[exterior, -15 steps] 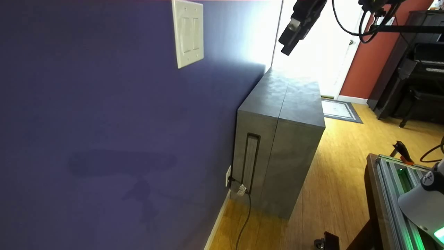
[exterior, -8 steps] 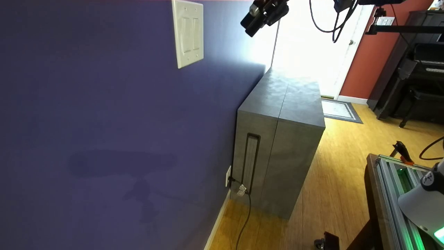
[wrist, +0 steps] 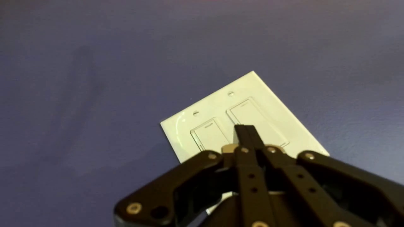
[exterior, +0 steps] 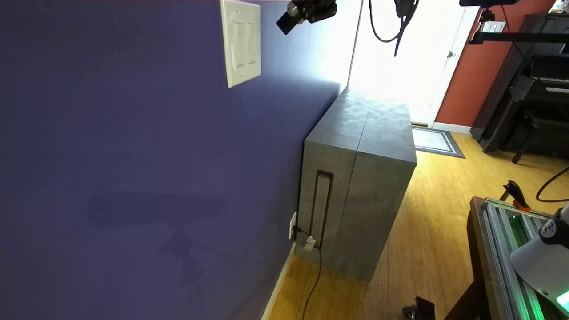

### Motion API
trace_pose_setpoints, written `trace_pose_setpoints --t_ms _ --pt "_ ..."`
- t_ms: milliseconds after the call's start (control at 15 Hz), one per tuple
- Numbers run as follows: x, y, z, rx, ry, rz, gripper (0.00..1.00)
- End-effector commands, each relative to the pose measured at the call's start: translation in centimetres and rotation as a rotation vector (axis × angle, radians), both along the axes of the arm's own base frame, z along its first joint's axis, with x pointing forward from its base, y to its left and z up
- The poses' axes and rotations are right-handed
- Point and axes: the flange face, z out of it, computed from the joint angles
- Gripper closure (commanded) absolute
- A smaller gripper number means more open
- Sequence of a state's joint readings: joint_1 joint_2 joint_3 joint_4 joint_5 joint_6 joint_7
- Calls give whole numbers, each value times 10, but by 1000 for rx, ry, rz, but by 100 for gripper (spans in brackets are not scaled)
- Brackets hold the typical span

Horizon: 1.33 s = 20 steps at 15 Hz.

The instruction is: Flip the right light switch on the wall

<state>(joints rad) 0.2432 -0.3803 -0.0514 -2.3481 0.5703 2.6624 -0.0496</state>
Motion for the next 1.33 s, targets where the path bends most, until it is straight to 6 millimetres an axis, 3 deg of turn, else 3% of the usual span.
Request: trace_pose_setpoints --t_ms 0,800,933,1000,1133,1200,1267 --pt "21 7 -1 10 -29 -3 100" --pt "55 9 -11 -37 -77 -53 100" --pt "53 11 -13 -53 -49 -27 100" --pt "47 4 -30 -125 71 -25 100" --pt "33 0 -28 -191 154 18 100" --pt "25 -4 -25 -232 204 36 98" --pt "18 -4 -25 -251 259 70 73"
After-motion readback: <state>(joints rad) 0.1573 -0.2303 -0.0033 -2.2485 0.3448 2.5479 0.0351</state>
